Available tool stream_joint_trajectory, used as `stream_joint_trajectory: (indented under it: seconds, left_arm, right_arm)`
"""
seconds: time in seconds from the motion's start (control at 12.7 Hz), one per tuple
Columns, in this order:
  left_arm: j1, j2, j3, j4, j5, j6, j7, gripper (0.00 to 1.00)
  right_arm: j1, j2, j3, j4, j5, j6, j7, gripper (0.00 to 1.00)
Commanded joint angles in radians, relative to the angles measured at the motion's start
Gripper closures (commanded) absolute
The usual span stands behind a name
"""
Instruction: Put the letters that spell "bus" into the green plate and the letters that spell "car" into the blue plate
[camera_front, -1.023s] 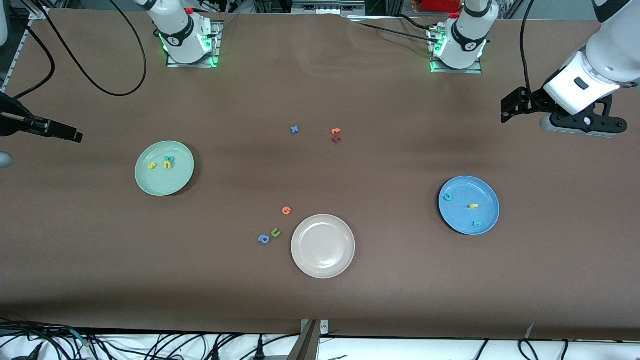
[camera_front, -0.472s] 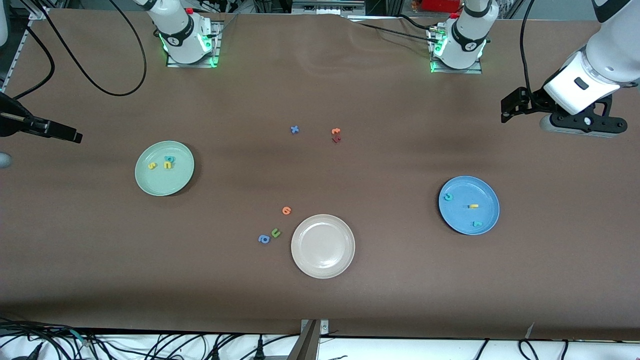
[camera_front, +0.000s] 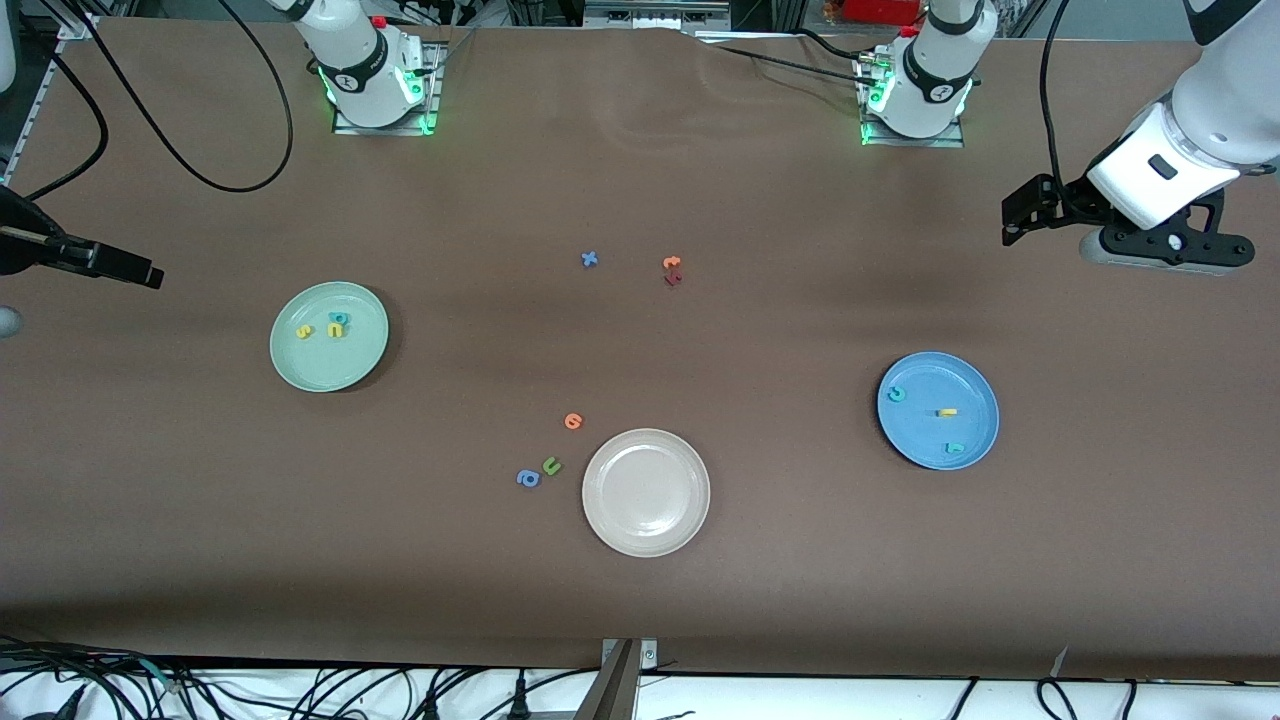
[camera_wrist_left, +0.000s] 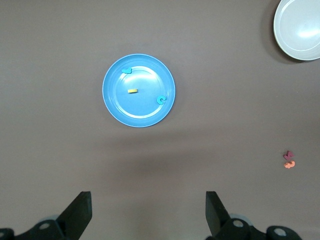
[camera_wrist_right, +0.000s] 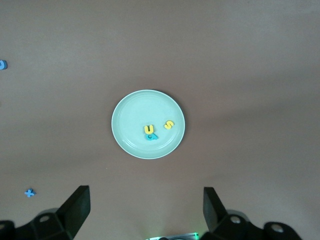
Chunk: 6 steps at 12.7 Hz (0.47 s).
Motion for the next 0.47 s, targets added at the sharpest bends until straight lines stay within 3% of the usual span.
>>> stream_joint_trajectory:
  seconds: [0.0,0.39]
  left_arm:
    - [-0.016,-0.003,-0.024,0.019,0.027,-0.015,-0.016,0.0]
    - [-0.003,-0.003,-0.018,0.019,0.029,-0.015,-0.005,0.0]
  right_arm:
    - [-0.009,-0.039,0.012,-0.04,-0.009,0.015,-0.002,0.01]
    - [-0.008,-0.039,0.012,-0.051,-0.012,0.039,-0.001,0.01]
